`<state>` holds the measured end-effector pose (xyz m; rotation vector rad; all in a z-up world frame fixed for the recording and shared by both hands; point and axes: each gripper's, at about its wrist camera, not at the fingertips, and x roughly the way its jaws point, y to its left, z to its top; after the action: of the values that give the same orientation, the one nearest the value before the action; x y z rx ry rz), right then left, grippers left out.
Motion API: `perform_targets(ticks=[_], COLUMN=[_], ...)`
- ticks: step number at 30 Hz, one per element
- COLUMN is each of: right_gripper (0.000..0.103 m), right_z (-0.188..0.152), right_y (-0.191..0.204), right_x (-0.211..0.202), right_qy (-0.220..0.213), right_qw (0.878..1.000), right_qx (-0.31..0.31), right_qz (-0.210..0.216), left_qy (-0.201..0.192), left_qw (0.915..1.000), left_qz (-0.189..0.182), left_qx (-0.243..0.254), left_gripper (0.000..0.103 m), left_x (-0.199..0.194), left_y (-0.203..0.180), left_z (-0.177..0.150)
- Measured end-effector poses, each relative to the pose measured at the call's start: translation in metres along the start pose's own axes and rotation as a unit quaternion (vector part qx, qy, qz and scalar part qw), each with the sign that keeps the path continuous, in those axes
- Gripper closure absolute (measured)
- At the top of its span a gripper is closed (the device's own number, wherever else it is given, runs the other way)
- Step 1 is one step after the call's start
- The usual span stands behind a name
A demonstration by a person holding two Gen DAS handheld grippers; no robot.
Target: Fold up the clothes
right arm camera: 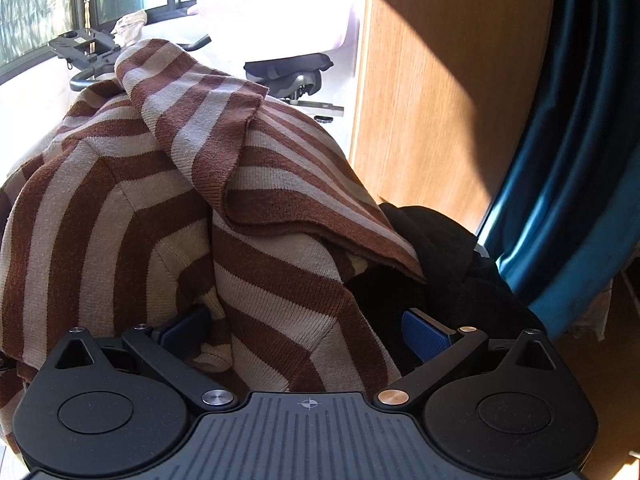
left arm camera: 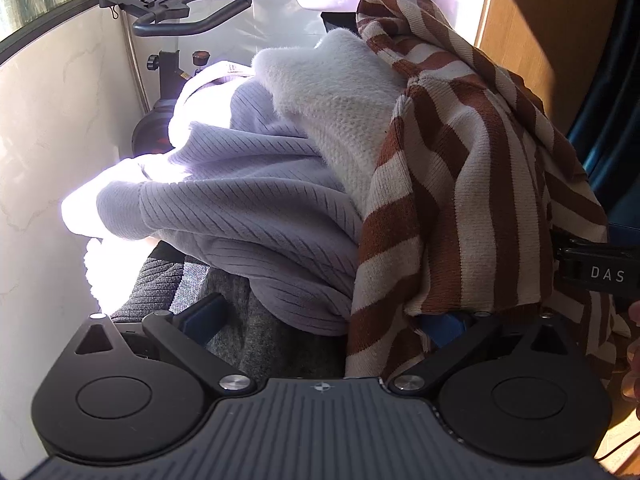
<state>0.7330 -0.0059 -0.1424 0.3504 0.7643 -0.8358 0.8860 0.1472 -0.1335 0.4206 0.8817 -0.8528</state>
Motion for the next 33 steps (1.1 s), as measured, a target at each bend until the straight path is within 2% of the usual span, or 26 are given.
perform_targets(ticks=[8, 14, 17, 19, 22, 25, 27, 30, 32, 33], right_gripper=[0.001, 0.001, 0.001, 0.001, 0.001, 0.003, 0.007, 0.007, 0.007, 0.007], right_z=[-0.001, 0.009, 0.014, 0.015, 0.01, -0.002, -0.008, -0.011, -0.012, -0.011], right_y=[0.004, -0.006, -0.026, -0.042, -0.069, -0.085, -0.091, -0.097, -0.099, -0.099], right_x=[-0.002, -0.005, -0.017, -0.025, -0.036, -0.041, -0.04, -0.041, -0.042, -0.043], right_qy=[-0.006, 0.009, 0.002, -0.011, -0.026, -0.032, -0.028, -0.028, -0.032, -0.035], right_qw=[1.0, 1.0, 0.999, 0.999, 0.997, 0.997, 0.997, 0.996, 0.995, 0.995], right_qx=[-0.021, -0.01, 0.014, 0.039, 0.071, 0.07, 0.066, 0.077, 0.08, 0.079], right_qz=[-0.006, 0.019, 0.033, 0.027, 0.032, 0.03, 0.029, 0.038, 0.043, 0.045], left_qy=[-0.008, -0.005, -0.036, -0.057, -0.069, -0.065, -0.068, -0.069, -0.068, -0.07], left_qw=[0.9996, 0.9989, 0.9973, 0.995, 0.9919, 0.9913, 0.991, 0.988, 0.9884, 0.9889], left_qz=[-0.005, -0.042, -0.062, -0.08, -0.106, -0.114, -0.115, -0.133, -0.126, -0.122], left_qx=[0.026, 0.017, 0.018, 0.019, 0.01, 0.012, 0.005, -0.037, -0.05, -0.048], left_gripper=[0.0, 0.0, 0.0, 0.0, 0.001, 0.012, 0.014, 0.017, 0.034, 0.039], left_x=[0.002, -0.003, -0.02, -0.032, -0.041, -0.037, -0.033, -0.027, -0.026, -0.027], left_y=[-0.002, 0.011, 0.016, 0.02, 0.022, 0.017, 0.014, 0.021, 0.025, 0.027], left_z=[-0.003, -0.001, -0.004, -0.01, -0.018, -0.021, -0.02, -0.019, -0.017, -0.017])
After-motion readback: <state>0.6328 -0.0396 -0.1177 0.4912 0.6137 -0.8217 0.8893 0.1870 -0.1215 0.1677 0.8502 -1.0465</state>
